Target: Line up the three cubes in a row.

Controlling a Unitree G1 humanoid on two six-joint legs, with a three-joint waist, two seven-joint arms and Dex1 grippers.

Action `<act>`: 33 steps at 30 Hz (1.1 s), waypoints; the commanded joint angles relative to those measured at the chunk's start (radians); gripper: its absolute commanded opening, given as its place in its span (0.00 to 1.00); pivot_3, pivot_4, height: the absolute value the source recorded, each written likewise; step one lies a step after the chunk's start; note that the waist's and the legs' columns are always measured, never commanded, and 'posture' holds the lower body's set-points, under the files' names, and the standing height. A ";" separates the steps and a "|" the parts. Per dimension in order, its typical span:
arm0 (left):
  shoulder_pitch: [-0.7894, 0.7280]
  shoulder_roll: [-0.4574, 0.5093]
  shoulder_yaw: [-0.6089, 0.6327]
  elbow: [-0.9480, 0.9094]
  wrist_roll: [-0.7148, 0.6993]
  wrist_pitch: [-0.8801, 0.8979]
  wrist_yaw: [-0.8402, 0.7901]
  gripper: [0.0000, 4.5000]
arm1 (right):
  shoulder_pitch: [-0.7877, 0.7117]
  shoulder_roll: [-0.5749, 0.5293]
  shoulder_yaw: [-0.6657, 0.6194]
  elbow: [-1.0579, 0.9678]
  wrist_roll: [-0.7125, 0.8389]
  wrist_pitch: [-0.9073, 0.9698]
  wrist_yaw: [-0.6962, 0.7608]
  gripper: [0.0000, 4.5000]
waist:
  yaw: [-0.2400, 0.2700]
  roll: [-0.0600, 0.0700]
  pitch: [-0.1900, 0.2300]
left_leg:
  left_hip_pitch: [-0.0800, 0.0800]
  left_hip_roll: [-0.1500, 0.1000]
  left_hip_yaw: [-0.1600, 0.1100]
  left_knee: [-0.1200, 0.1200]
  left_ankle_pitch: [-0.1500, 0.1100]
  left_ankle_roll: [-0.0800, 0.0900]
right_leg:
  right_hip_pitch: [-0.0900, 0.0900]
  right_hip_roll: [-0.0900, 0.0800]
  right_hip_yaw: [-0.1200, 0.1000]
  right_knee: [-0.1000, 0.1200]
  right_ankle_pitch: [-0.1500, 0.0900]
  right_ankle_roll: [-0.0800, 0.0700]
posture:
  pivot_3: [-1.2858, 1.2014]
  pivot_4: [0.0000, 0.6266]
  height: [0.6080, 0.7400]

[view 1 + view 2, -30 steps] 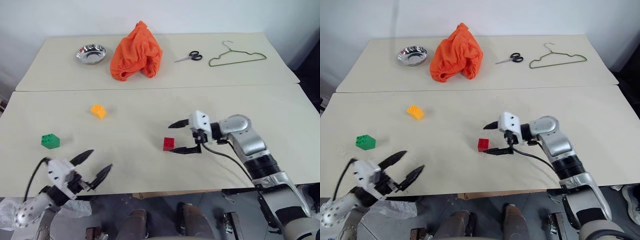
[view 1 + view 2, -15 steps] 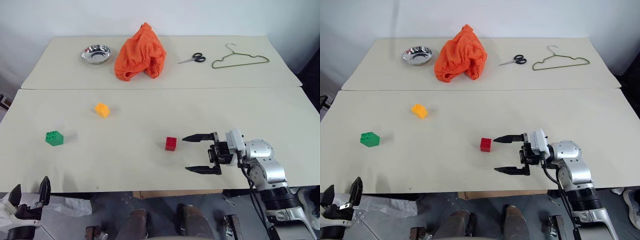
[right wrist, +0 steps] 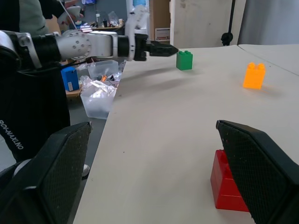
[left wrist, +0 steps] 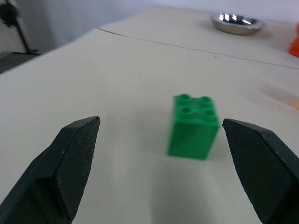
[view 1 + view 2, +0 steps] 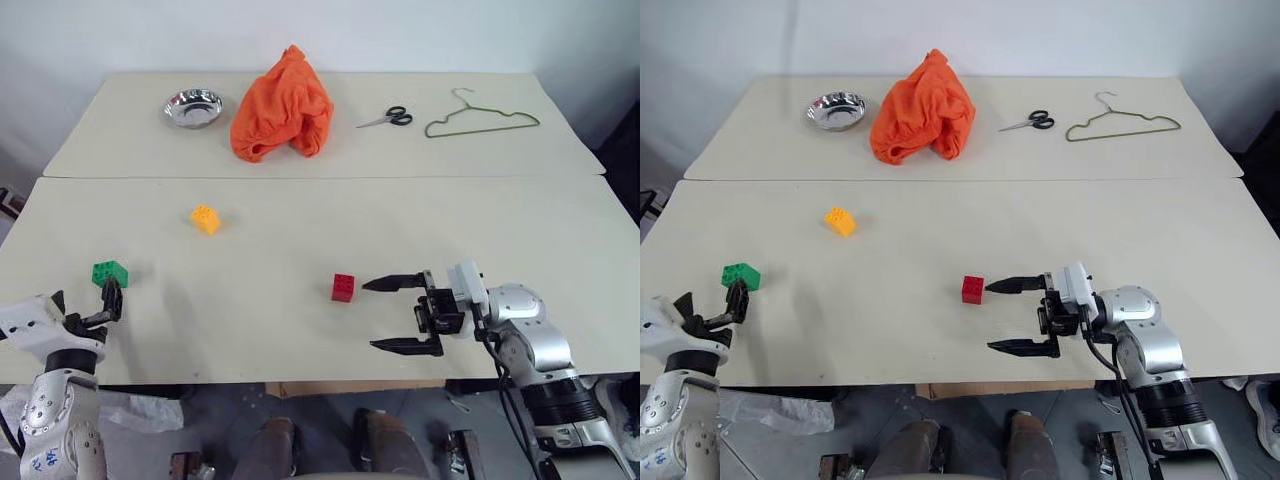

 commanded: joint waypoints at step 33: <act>-0.598 0.375 -0.691 0.484 0.124 -0.291 -1.315 0.33 | 0.143 -0.001 -0.159 -0.091 -0.014 -0.191 -0.214 1.00 | -0.011 0.007 0.000 | 0.003 0.001 0.003 0.000 0.000 -0.001 | 0.001 0.004 -0.007 0.003 -0.001 -0.001 | 0.52 0.24 1.00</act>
